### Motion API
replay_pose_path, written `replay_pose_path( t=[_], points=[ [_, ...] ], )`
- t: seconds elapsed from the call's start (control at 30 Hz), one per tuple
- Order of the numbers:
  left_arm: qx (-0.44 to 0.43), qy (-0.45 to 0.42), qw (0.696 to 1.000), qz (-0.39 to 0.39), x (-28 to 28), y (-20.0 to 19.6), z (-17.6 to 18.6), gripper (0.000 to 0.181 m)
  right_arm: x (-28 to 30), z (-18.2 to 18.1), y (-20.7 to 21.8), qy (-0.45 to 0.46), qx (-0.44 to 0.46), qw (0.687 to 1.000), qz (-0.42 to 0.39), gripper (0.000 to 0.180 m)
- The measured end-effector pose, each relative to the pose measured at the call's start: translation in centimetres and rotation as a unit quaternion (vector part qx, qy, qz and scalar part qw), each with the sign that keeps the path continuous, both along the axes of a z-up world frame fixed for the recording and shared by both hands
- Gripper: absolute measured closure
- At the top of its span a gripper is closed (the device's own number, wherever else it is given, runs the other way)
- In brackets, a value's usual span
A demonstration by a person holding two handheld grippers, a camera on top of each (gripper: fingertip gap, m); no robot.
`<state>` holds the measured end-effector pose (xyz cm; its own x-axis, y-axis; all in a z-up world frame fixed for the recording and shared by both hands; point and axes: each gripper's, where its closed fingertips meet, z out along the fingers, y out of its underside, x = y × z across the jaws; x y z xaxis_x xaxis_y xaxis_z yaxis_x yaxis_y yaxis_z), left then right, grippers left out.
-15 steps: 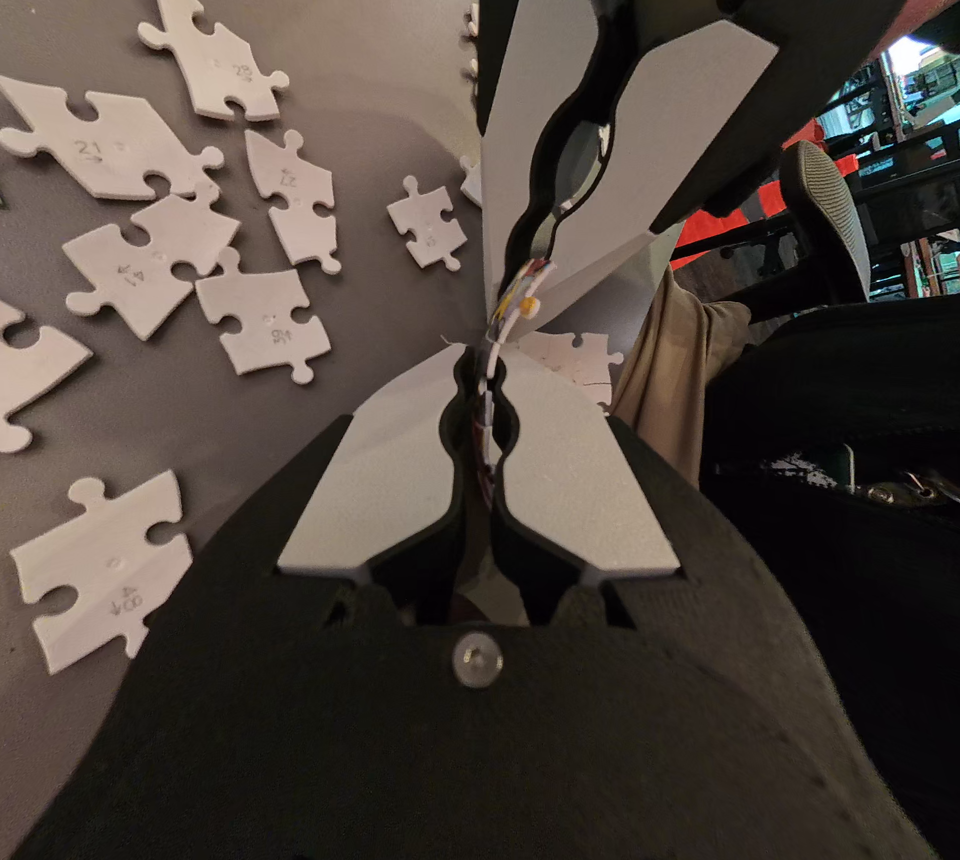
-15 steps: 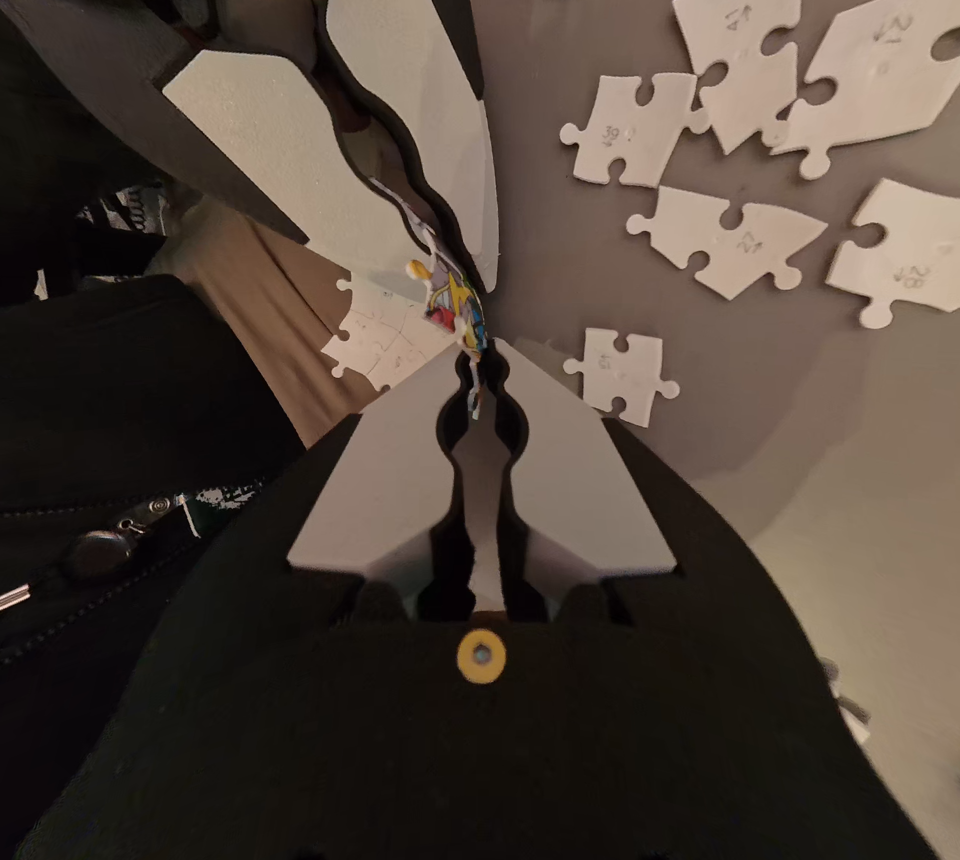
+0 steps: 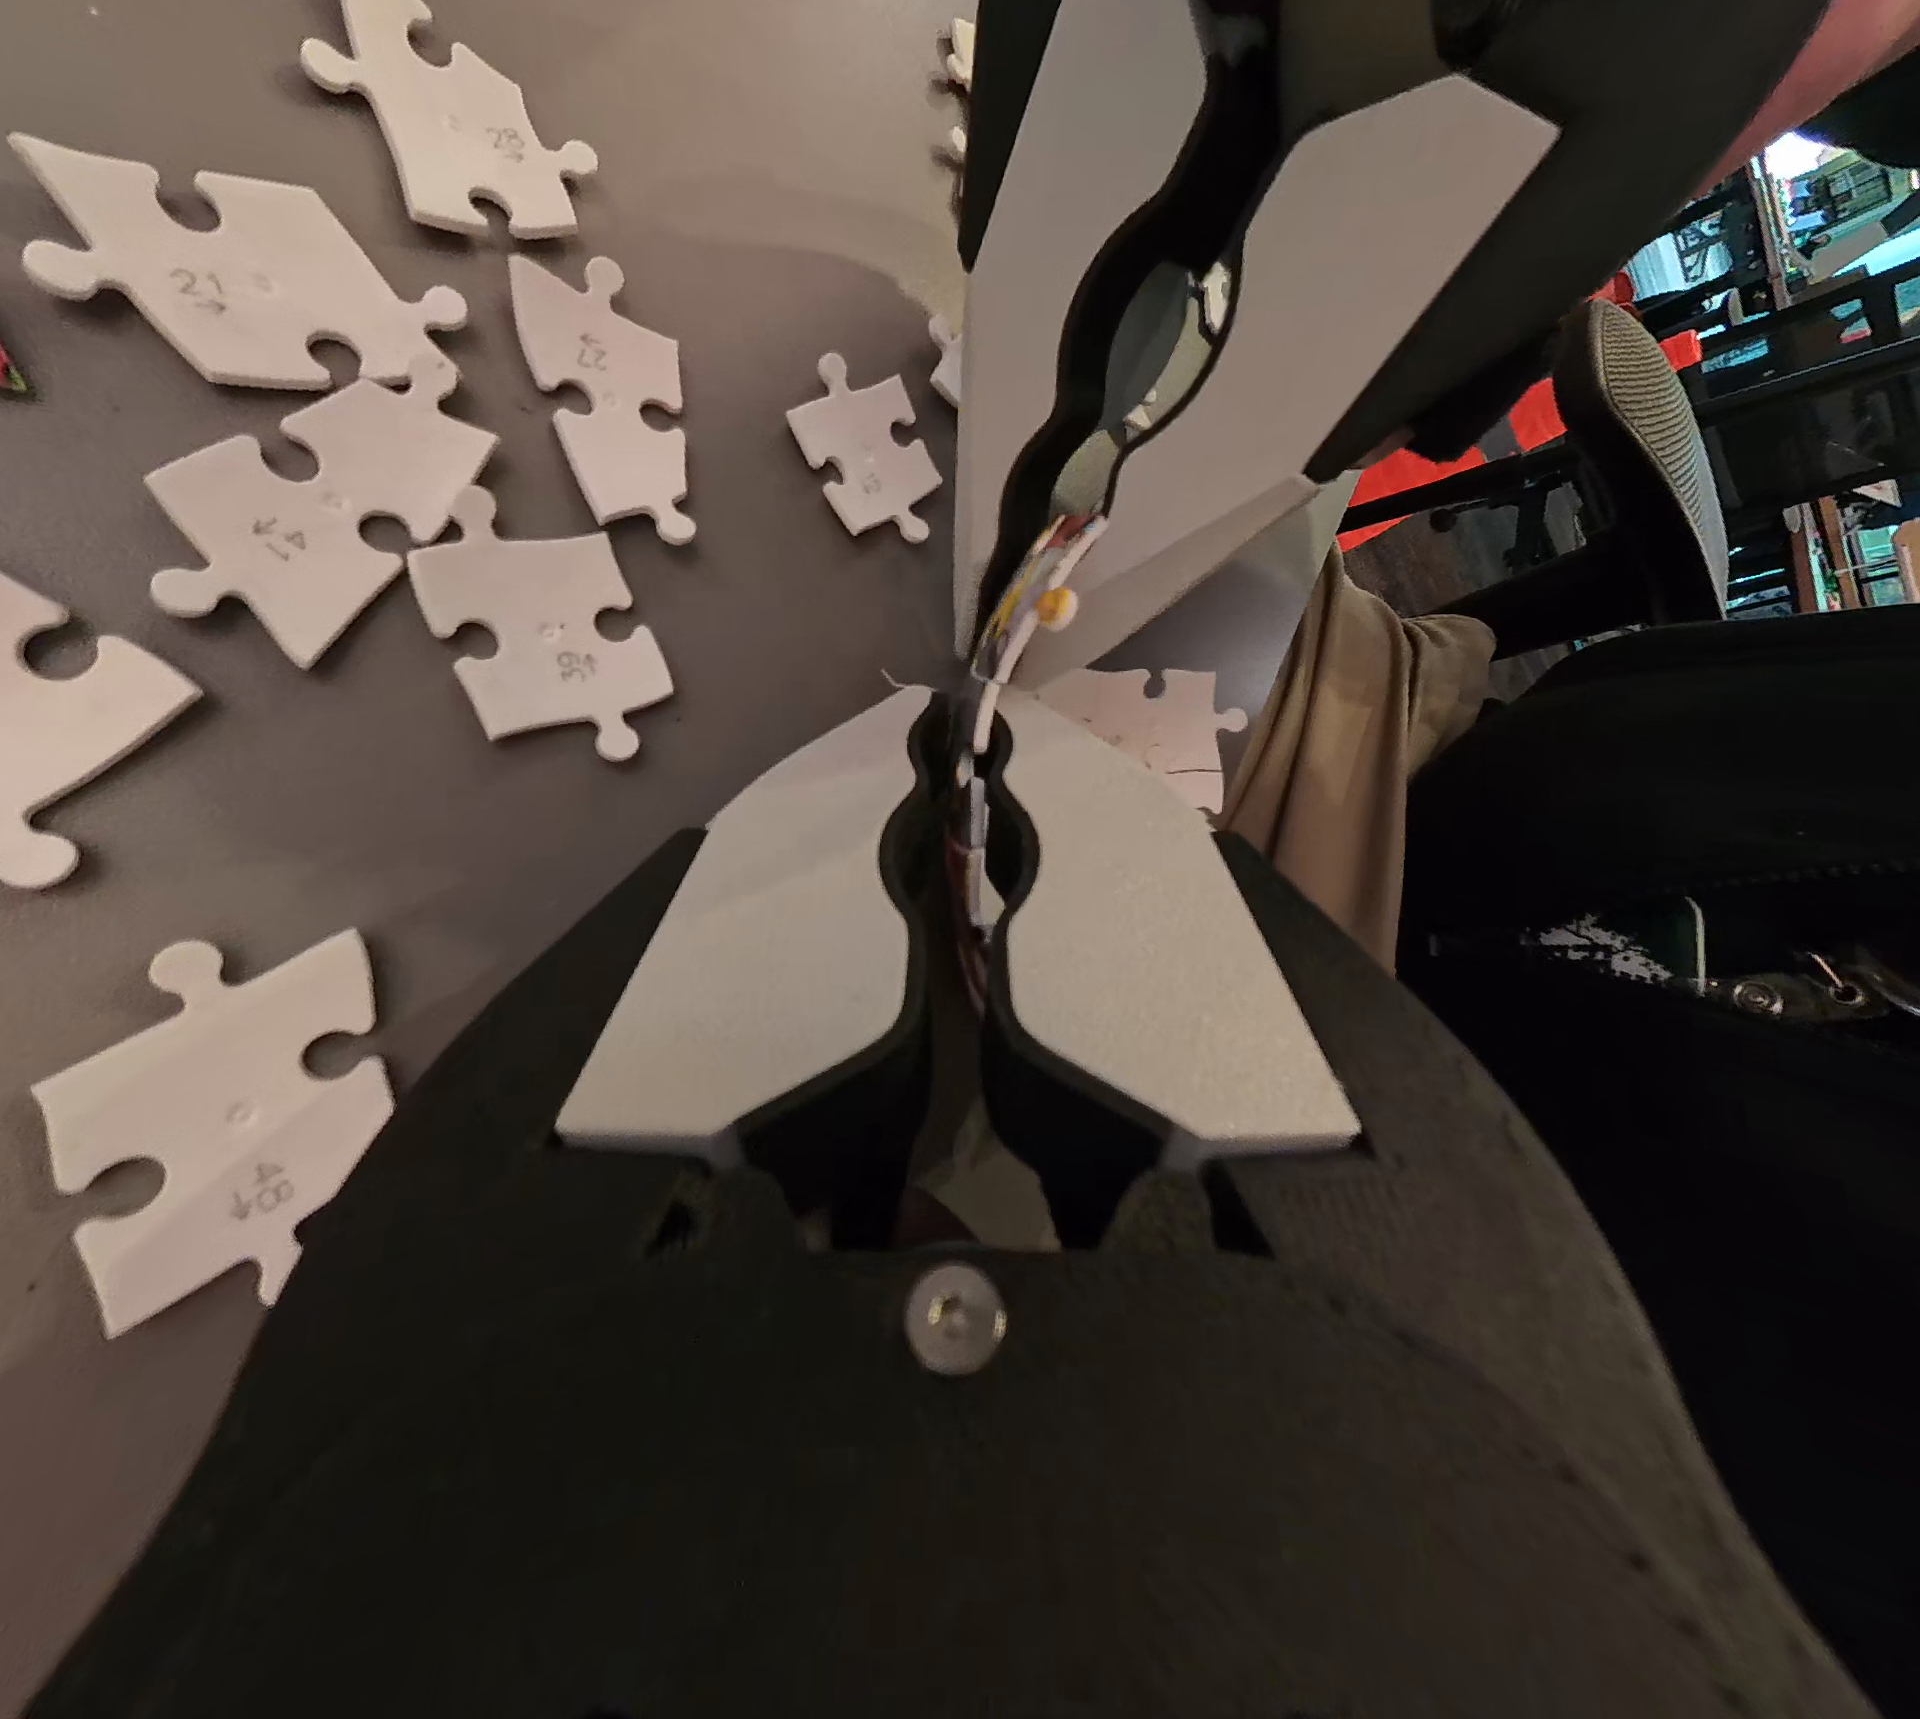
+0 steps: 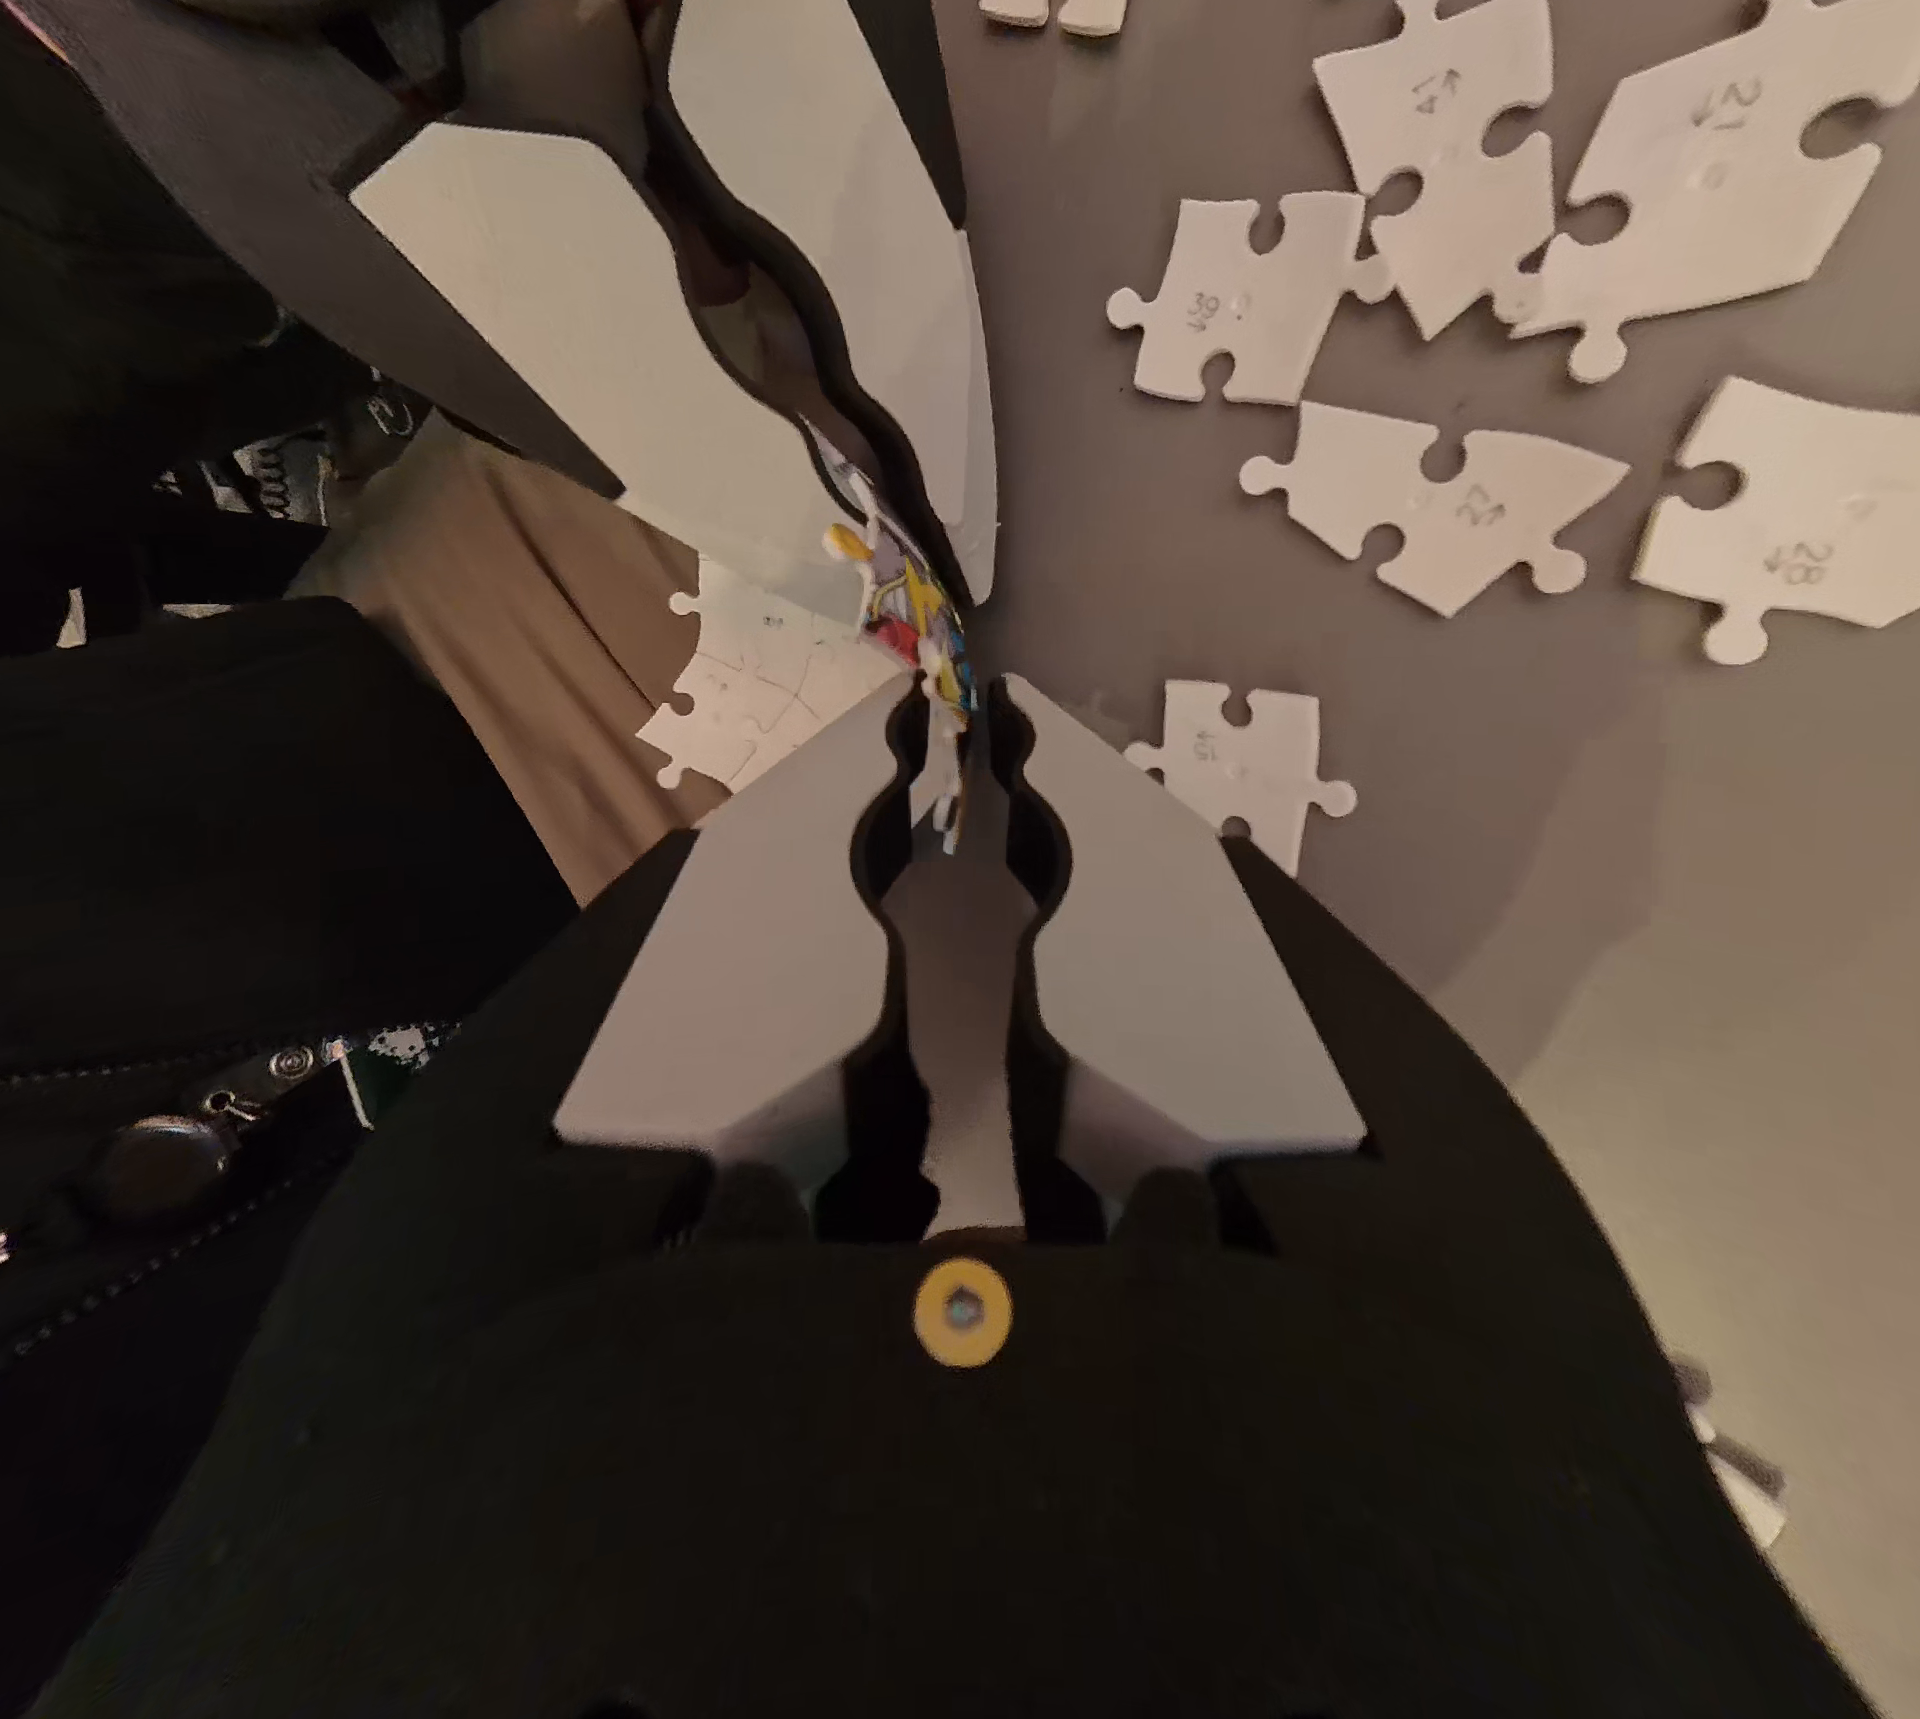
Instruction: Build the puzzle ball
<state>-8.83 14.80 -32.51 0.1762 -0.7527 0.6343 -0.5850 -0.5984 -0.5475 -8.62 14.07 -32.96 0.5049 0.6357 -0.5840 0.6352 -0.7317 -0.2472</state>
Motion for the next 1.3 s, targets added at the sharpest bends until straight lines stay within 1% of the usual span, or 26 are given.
replay_pose_path(
  t=[0.07, 0.13, 0.6, 0.8, 1.03, 1.17, 1.3],
  points=[
    [-0.002, -0.001, 1.000, 0.001, 0.0, 0.0, 0.0, 0.176, 0.0, 0.0, -0.1, 0.002, 0.002, 1.000, 0.003, 0.170],
    [-0.004, -0.003, 1.000, 0.000, 0.0, 0.0, 0.0, 0.176, -0.1, 0.1, 0.1, 0.008, 0.008, 1.000, 0.005, 0.177],
    [-0.017, -0.026, 1.000, -0.002, 0.0, 0.0, 0.5, 0.174, -0.2, 0.5, 0.1, 0.063, 0.026, 0.997, 0.027, 0.179],
    [-0.018, -0.035, 0.999, -0.001, 0.1, 0.1, 0.7, 0.174, -0.3, 0.5, 0.1, 0.062, 0.041, 0.997, 0.038, 0.179],
    [-0.023, -0.038, 0.999, 0.007, 0.2, 0.3, 0.8, 0.175, -0.3, 0.6, 0.2, 0.068, 0.040, 0.996, 0.030, 0.178],
    [-0.026, -0.046, 0.999, 0.014, 0.2, 0.5, 1.1, 0.175, -0.1, 1.2, 0.2, 0.077, 0.042, 0.996, 0.027, 0.170],
    [-0.027, -0.052, 0.998, 0.026, 0.1, 0.9, 1.2, 0.175, 0.2, 1.2, 0.2, 0.075, 0.049, 0.996, 0.023, 0.171]
  ],
)
